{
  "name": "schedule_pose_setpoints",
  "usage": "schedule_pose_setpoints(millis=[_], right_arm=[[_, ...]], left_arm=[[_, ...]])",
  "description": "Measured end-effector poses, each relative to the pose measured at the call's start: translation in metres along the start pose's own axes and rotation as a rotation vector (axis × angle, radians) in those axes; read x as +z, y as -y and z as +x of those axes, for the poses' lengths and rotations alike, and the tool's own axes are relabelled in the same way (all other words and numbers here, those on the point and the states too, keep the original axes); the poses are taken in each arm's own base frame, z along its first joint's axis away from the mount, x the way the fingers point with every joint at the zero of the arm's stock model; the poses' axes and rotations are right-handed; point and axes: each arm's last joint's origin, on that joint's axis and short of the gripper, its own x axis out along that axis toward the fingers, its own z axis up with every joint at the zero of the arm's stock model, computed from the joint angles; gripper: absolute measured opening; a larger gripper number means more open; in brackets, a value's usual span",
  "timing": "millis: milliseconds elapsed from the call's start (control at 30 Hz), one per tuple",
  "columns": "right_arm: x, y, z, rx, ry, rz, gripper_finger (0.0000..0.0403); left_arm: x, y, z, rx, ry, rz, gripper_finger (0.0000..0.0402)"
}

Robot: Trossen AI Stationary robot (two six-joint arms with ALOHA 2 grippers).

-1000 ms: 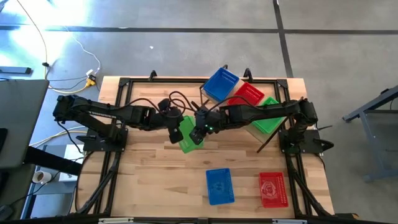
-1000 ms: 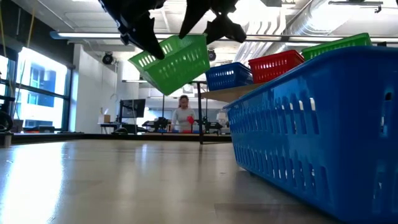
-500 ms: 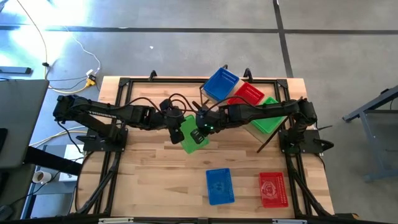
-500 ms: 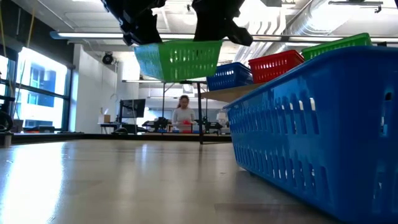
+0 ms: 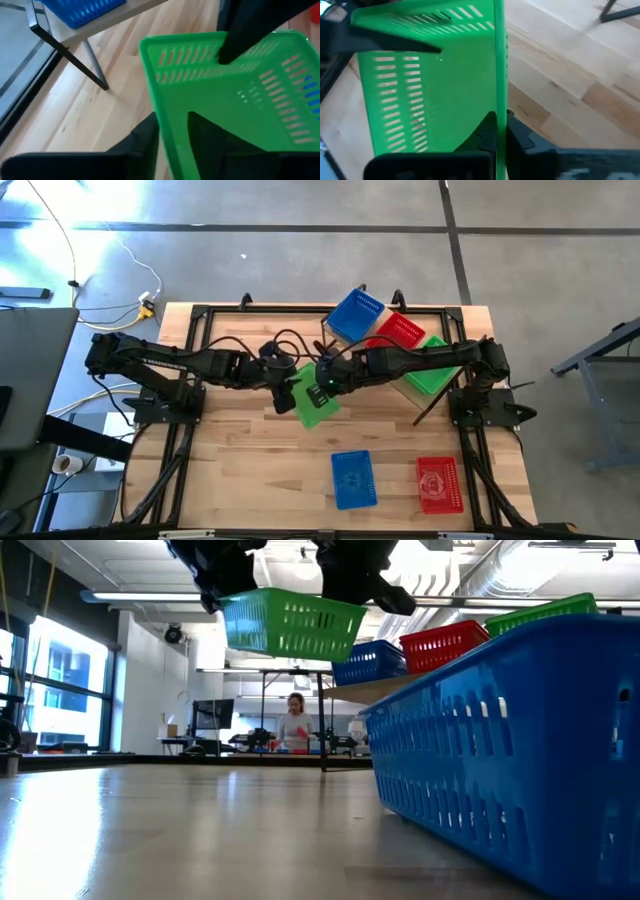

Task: Stack baskets on shelf by color
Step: Stack the green basket on the stacked green baskets on the shelf

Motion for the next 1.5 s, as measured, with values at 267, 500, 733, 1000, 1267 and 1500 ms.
schedule_pose_setpoints(millis=[267,500,733,1000,1267,1500], right_arm=[[-0.004,0.006,-0.001,-0.066,-0.028,0.012,0.0],[-0.006,0.012,-0.005,-0.118,-0.056,0.011,0.0],[-0.009,0.013,-0.006,-0.115,-0.101,0.004,0.0],[-0.009,0.013,-0.035,-0.059,-0.078,-0.002,0.0],[-0.012,0.013,-0.074,-0.034,0.061,0.102,0.0],[-0.025,0.018,-0.101,-0.089,0.171,0.28,0.0]], left_arm=[[0.0,0.001,-0.002,-0.064,-0.013,-0.071,0.019],[0.002,0.001,-0.009,-0.129,-0.001,-0.084,0.0227],[0.007,-0.008,-0.033,-0.138,0.079,-0.111,0.0224],[0.009,-0.021,-0.061,-0.098,0.176,-0.145,0.0223],[0.006,-0.033,-0.08,0.045,0.234,-0.076,0.0223],[0.005,-0.043,-0.098,0.141,0.291,0.005,0.0223]])
